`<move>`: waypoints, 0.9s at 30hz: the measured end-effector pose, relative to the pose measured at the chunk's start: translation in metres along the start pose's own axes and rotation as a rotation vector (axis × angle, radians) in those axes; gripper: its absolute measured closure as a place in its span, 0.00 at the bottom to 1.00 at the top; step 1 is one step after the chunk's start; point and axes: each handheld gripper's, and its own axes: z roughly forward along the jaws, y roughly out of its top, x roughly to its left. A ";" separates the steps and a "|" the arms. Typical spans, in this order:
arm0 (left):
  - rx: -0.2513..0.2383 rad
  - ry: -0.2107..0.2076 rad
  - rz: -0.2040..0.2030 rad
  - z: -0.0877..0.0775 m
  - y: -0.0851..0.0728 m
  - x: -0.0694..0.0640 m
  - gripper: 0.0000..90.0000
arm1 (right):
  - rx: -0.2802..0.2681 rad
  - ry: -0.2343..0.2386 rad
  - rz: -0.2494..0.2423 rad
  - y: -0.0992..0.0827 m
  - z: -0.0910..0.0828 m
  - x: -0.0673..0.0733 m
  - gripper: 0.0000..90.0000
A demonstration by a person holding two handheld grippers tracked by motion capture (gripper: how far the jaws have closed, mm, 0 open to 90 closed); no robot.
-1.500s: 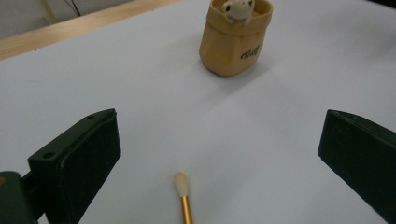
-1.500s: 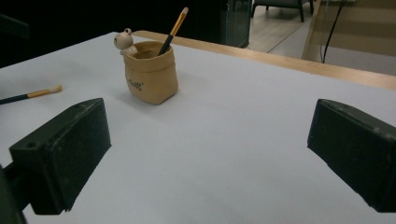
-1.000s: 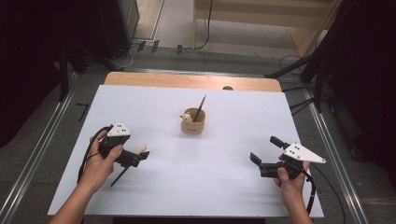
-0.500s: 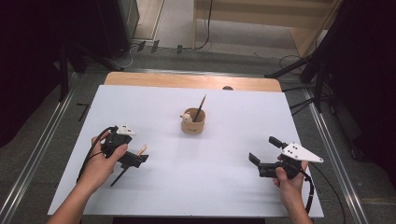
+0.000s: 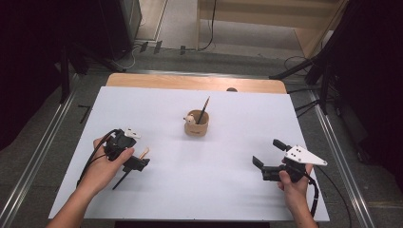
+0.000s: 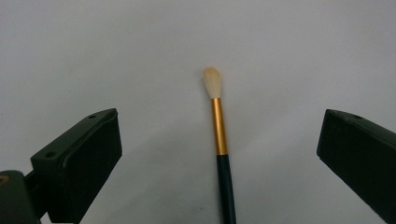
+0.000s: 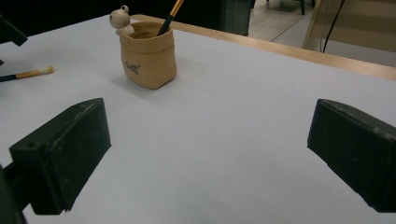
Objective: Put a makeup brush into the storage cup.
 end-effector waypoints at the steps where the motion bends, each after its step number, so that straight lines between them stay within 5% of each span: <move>1: 0.011 0.003 0.004 0.000 0.000 0.000 0.01 | 0.000 0.000 -0.004 0.000 0.000 0.000 0.00; 6: 0.051 0.061 0.004 0.001 0.002 -0.004 0.07 | 0.003 0.001 -0.008 0.000 0.001 0.002 0.00; 20: 0.116 0.035 -0.025 0.006 0.002 -0.002 0.17 | 0.005 -0.004 -0.006 0.000 0.002 0.000 0.00; 27: 0.145 0.047 -0.020 0.006 0.002 -0.003 0.39 | 0.008 -0.008 -0.005 0.000 0.002 0.000 0.00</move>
